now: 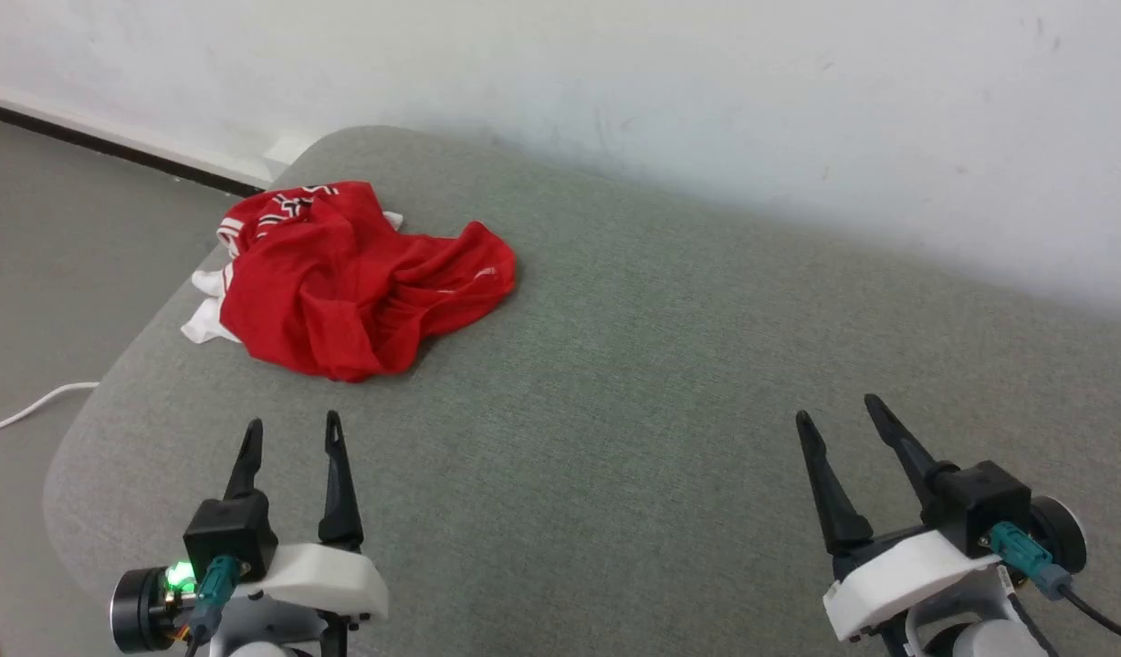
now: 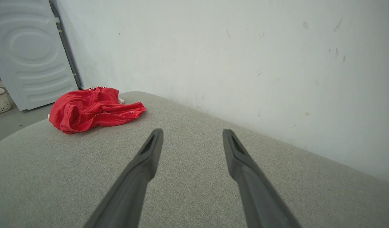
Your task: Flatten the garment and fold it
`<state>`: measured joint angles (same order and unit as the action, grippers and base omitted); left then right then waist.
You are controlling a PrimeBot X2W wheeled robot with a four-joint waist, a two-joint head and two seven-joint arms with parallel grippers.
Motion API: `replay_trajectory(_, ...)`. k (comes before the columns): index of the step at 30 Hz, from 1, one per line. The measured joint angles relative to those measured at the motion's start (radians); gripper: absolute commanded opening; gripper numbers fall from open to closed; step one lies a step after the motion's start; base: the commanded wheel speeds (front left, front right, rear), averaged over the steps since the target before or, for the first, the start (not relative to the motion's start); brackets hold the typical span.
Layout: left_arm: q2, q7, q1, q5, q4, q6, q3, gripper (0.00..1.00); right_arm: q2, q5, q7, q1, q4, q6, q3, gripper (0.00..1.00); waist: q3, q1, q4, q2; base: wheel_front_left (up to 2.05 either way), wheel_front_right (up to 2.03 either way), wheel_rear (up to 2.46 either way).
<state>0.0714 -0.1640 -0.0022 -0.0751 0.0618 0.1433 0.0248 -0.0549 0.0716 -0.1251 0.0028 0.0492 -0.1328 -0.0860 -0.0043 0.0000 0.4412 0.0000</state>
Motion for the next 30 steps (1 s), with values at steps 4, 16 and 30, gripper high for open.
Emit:
replay_trajectory(4, 0.0, -0.01, 0.001, -0.003, 0.01, 0.008, 0.002, 1.0, 0.0, 0.005, -0.004, 0.0, 0.003, 0.0, -0.013, 1.0, -0.005, 0.0, 0.023, 0.0, 0.0, 0.0, 0.0)
replay_trajectory(16, 0.004, -0.032, 0.001, -0.021, 0.026, 0.026, 0.004, 1.0, 0.0, 0.024, -0.026, 0.0, 0.011, 0.0, -0.03, 1.0, -0.018, 0.0, 0.09, 0.0, 0.0, 0.0, 0.0)
replay_trajectory(30, 0.01, -0.062, 0.001, -0.03, 0.035, 0.059, 0.019, 1.0, 0.001, 0.029, -0.04, 0.0, 0.007, 0.0, -0.035, 1.0, -0.015, 0.0, 0.18, 0.0, -0.05, -0.05, -0.05)
